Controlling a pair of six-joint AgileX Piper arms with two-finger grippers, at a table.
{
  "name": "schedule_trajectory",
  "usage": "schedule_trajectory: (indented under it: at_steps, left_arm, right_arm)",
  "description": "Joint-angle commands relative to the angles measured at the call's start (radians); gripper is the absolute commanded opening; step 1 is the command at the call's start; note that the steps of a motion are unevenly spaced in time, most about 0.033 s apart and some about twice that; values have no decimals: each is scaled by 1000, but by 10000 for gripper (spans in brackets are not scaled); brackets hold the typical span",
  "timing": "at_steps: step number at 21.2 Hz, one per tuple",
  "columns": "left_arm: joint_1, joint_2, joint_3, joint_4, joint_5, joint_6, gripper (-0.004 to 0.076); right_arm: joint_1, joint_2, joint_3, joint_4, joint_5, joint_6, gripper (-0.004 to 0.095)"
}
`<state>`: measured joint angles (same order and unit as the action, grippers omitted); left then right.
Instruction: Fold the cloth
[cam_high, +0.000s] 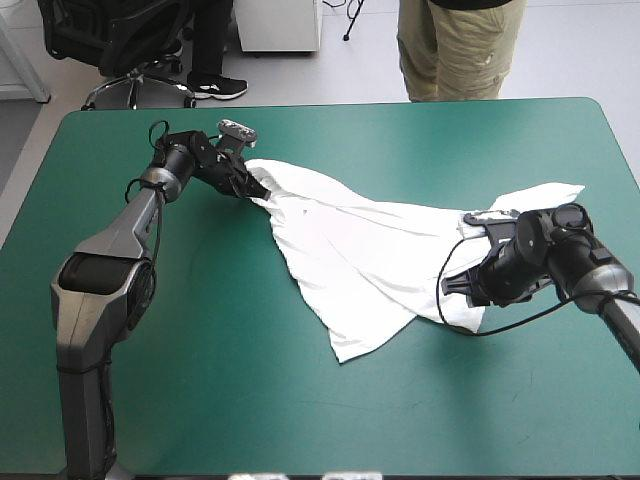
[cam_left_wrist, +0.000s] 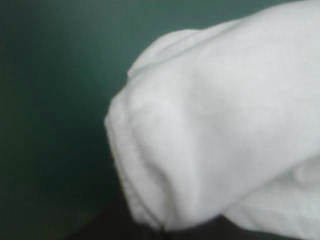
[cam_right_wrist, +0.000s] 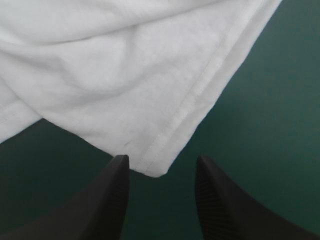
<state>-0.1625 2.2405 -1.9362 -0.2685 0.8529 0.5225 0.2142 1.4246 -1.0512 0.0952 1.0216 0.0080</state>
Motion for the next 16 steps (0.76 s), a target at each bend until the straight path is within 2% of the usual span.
schedule_trajectory:
  at_steps: [1,6,9,11,14,15,16]
  left_arm:
    - [2,-40,-19,24,8,-6,-9]
    - [2,-40,-19,-10,9,-6,-9]
    - [2,-40,-19,-25,14,-6,-9]
    - [2,-40,-19,-25,18,-6,-9]
    - [2,-40,-19,-25,20,-6,-9]
    - [2,-40,-19,-25,23,-6,-9]
    - [2,-40,-19,-26,25,-6,-9]
  right_arm:
    - [0,-28,68,16,-98,8,405]
    - [-2,-28,160,18,-210,26,405]
    - [-2,-18,175,65,-289,-8,405]
    - [-2,19,175,105,-294,-37,404]
    - [-2,99,177,105,-243,-61,397]
    - [-2,122,177,110,-231,-87,323]
    - [-2,128,177,145,-236,-142,148]
